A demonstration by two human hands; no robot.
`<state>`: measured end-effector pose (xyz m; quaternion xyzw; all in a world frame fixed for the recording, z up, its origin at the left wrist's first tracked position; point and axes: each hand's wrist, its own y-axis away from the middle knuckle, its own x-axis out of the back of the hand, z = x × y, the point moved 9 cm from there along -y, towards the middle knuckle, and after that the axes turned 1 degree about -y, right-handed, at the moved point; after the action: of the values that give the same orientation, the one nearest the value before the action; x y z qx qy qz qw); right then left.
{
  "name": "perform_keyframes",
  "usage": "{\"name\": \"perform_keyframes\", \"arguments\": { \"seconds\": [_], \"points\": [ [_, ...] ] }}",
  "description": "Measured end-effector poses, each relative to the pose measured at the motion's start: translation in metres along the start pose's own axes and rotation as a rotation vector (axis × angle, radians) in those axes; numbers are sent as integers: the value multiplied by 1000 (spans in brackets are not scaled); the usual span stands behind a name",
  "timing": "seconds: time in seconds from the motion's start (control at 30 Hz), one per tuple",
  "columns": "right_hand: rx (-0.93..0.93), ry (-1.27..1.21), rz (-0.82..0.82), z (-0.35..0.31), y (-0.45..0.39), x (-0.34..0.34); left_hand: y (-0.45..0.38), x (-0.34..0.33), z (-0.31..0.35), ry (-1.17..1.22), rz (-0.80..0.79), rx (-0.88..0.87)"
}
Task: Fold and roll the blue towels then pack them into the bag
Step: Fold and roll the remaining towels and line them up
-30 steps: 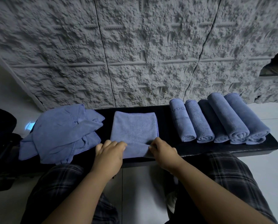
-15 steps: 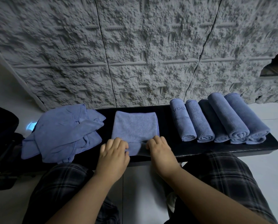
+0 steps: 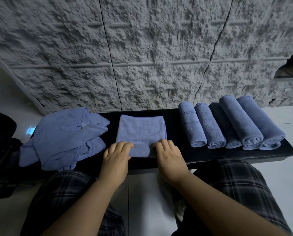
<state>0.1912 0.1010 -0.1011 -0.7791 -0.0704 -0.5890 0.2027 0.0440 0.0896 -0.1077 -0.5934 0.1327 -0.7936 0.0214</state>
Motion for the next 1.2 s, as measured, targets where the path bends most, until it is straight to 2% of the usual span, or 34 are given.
{"name": "perform_keyframes", "arguments": {
  "seconds": [0.17,0.33,0.47,0.53,0.6,0.67,0.77,0.83,0.97,1.07,1.2],
  "points": [
    [-27,-80,-94,10,-5,-6,-5,-1,-6,41,-1,30],
    [-104,-191,-185,22,-10,-7,-4,-5,-8,59,-91,75],
    [-239,-442,-389,30,-2,-16,-1,-10,-12,124,-179,80],
    [-293,-597,-418,29,3,-16,0,-12,-14,140,-224,89],
    [-312,-633,-406,26,3,-13,0,-13,-15,122,-214,109],
    [-312,-565,-356,26,2,-10,0,-6,-13,96,-138,124],
    [-295,-361,-266,28,1,-6,0,15,-4,35,64,86],
    [-243,-182,-152,25,-2,3,0,23,2,-18,129,30],
    [-67,-39,22,6,-4,16,4,23,19,-88,160,-58],
    [-4,-79,14,-4,-4,15,7,20,18,-88,167,-47],
    [-25,-139,-16,0,-5,10,6,21,13,-70,151,-15]
  ]
}}
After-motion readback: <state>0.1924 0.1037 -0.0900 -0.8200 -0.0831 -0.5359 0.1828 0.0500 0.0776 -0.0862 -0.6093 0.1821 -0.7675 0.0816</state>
